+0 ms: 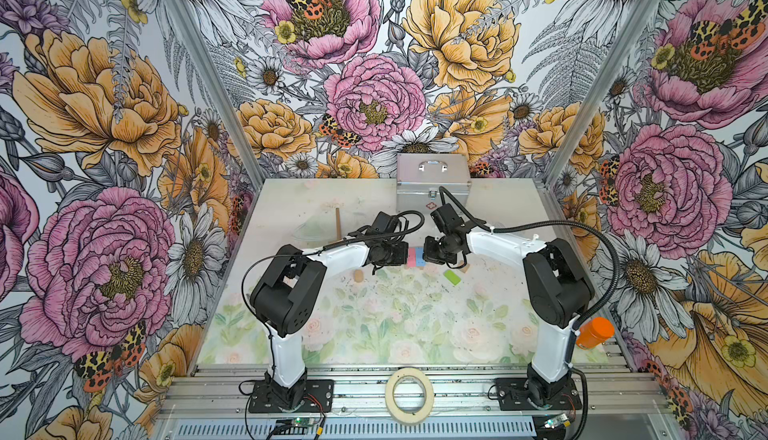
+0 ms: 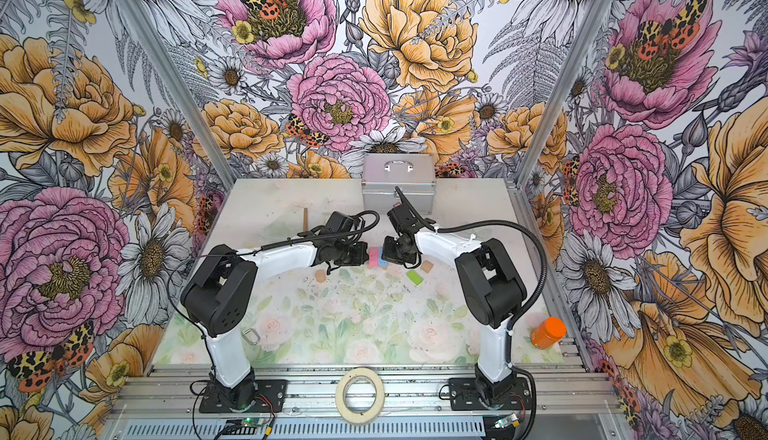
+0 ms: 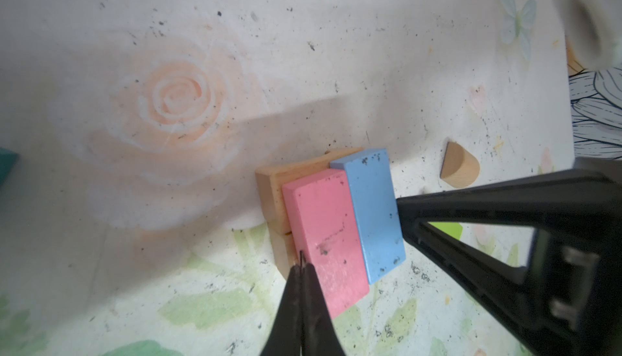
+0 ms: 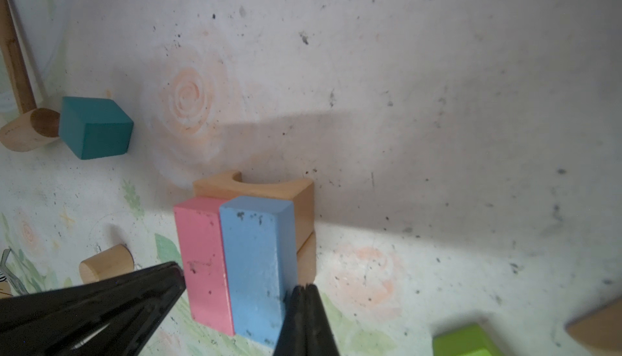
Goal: Build the wood block tower
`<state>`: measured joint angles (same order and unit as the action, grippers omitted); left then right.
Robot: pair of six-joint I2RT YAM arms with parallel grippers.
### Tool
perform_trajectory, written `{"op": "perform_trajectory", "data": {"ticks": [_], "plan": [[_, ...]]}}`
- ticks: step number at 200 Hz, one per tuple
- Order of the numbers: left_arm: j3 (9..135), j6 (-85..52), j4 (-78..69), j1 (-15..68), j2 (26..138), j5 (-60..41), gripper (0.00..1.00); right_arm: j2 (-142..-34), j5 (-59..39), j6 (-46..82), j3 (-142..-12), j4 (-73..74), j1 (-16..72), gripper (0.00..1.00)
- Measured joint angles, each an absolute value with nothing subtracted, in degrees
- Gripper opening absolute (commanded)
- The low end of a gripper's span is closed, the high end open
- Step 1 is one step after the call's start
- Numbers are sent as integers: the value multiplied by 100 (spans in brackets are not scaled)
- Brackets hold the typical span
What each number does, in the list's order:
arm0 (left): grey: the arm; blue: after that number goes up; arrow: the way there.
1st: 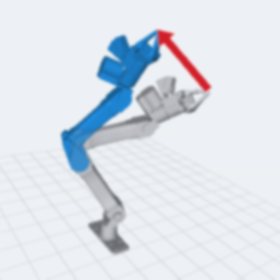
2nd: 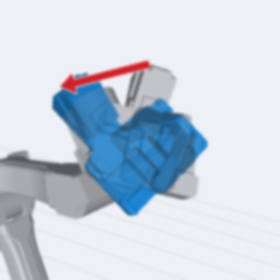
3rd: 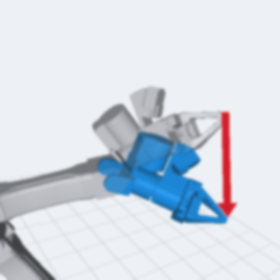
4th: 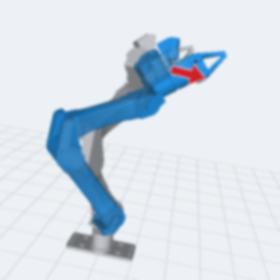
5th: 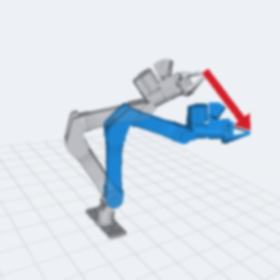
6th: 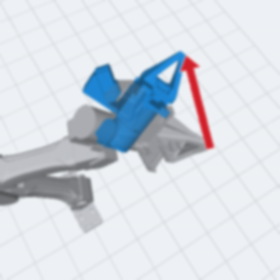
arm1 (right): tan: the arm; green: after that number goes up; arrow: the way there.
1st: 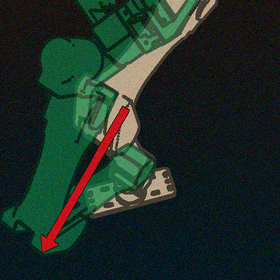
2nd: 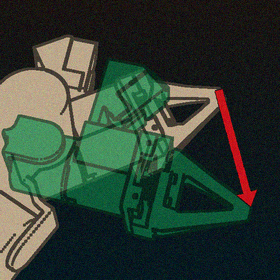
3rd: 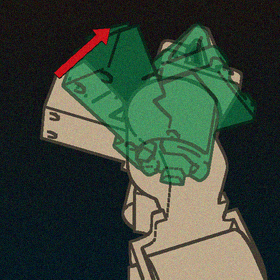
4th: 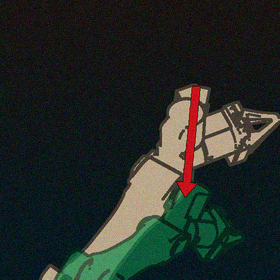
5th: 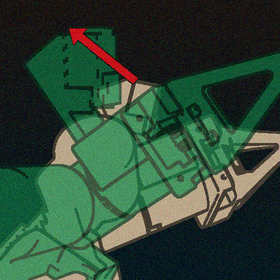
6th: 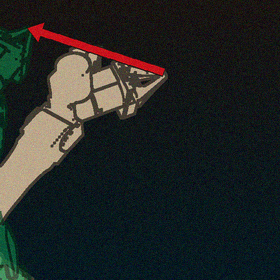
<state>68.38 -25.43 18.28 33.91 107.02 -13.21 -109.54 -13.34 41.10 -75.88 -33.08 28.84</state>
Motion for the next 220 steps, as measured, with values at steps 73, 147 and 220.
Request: {"op": "perform_trajectory", "data": {"ticks": [73, 147, 220], "plan": [[6838, -2530, 1831, 3380, 10702, -1319, 0, -10954, -1315, 4110, -7592, -3308, 2877, 0], [6838, -2530, 1865, 3352, 10702, -1317, 0, -10954, -1243, 4108, -7712, -3291, 2840, 0], [6838, -2530, 1876, 3347, 10702, -1317, 0, -10965, -1229, 4110, -7784, -3284, 2840, 0]]}}
